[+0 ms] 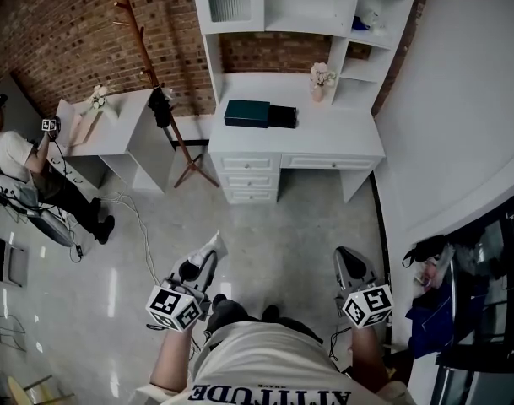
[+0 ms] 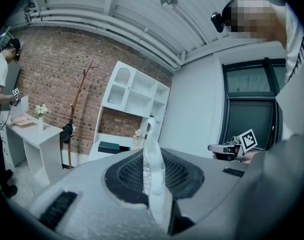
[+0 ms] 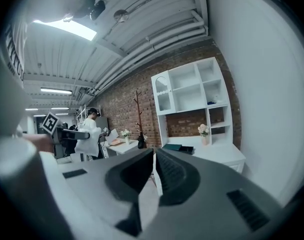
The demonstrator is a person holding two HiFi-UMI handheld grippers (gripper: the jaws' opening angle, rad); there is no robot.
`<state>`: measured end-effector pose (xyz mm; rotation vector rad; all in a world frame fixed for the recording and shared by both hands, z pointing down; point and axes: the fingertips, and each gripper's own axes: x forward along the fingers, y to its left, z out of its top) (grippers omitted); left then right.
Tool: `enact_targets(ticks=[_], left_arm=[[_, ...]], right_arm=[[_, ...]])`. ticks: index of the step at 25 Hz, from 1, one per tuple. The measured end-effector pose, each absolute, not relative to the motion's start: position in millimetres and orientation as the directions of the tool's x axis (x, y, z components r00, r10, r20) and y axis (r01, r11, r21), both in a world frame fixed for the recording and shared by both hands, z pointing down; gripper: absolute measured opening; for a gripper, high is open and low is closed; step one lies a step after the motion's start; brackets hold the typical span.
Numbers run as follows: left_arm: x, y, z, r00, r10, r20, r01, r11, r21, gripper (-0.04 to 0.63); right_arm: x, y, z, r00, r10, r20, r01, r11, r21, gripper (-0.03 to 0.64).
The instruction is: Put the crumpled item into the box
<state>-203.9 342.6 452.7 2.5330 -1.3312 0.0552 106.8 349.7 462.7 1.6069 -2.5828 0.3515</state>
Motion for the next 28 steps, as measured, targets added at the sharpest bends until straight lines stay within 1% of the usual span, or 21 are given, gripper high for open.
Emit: enact_targets(ticks=[6,12,21,28], left_arm=[[-192.5,331.4,457.9,0.576,-0.799,0.172,-0.813,-0.537,0.225,0.077],[-193.5,302.7,463.5,0.585,-0.794,0.164,-0.805,-0.544,0.238,0.077],[-202.9,214.5,466.7,0.637,-0.753,0.164,-0.766,-0.595,0.244,0.077],[-224.3,139.9,466.6,0.677,-0.715,0.175,-0.733,-0.633,0.250,0.075]], right_arm=[[120.1,336.2,465.1,-0.435,-0.882,0.182,-0.897,0.407,-0.170,0.037],[115.8,313.1,473.1,-0.429,-0.883,0.190,-0.901,0.401,-0.167,0.037],[95.6,248.6,475.7,-0.396,-0.894,0.210,-0.916,0.369,-0.156,0.037],[75.2,193.8,476.9,-0.357,-0.900,0.249,-0.933,0.333,-0.134,0.037]])
